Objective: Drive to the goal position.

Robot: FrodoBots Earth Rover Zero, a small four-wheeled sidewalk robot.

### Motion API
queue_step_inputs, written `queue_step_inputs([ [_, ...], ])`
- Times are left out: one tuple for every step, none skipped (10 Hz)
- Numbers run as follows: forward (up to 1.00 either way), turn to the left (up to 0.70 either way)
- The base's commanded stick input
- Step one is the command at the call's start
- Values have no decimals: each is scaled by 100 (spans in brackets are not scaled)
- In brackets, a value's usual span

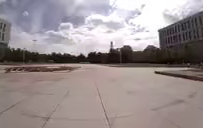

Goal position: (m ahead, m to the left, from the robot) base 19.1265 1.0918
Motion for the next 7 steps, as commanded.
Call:
queue_step_inputs([
  [100, 0],
  [100, 0],
  [100, 0],
  [100, 0],
  [100, 0],
  [100, 0],
  [100, 0],
])
